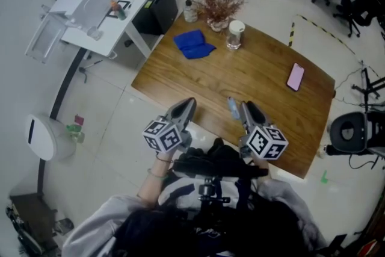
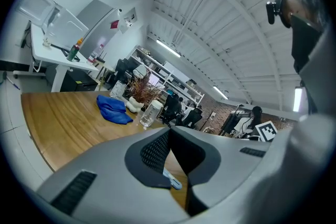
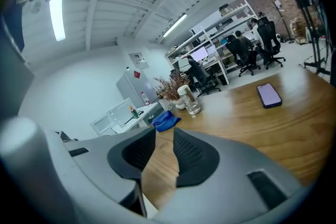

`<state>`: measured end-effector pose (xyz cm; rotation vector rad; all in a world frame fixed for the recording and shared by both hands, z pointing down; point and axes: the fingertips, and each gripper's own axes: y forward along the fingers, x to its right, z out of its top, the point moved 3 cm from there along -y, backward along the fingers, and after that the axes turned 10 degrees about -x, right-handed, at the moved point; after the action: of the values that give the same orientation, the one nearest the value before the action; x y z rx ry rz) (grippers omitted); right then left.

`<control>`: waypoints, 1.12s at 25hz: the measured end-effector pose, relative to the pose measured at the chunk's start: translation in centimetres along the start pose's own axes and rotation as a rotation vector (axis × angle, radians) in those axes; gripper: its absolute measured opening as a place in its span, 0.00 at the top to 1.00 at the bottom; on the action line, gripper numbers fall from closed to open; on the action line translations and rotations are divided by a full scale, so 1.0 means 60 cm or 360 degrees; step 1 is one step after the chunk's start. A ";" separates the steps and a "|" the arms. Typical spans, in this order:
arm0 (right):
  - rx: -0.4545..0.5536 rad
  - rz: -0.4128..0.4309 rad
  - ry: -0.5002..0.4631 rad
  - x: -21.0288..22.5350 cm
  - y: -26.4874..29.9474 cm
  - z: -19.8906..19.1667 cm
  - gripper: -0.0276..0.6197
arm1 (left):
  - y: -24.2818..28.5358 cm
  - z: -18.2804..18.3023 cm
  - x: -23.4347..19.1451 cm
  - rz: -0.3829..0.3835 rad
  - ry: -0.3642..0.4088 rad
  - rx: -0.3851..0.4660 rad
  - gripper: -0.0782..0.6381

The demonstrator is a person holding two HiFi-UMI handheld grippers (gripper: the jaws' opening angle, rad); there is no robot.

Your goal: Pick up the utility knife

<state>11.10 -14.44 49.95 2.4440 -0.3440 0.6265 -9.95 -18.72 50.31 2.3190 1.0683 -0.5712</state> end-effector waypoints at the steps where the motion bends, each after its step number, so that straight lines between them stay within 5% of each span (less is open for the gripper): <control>1: 0.0021 0.0003 0.0015 -0.004 -0.009 0.002 0.79 | 0.000 0.000 0.001 -0.0004 0.0001 -0.0002 0.88; 8: 0.0099 -0.0028 0.0038 -0.019 -0.034 0.004 0.93 | -0.005 -0.007 -0.001 -0.0015 0.0005 -0.0022 0.88; 28: -0.0019 -0.0080 -0.0113 -0.051 -0.030 -0.014 0.94 | -0.021 -0.017 -0.004 -0.0012 -0.0046 -0.0031 0.88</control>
<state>8.84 -12.20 48.12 2.4596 -0.3129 0.5154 -10.92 -17.52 50.87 2.2843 1.0652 -0.5927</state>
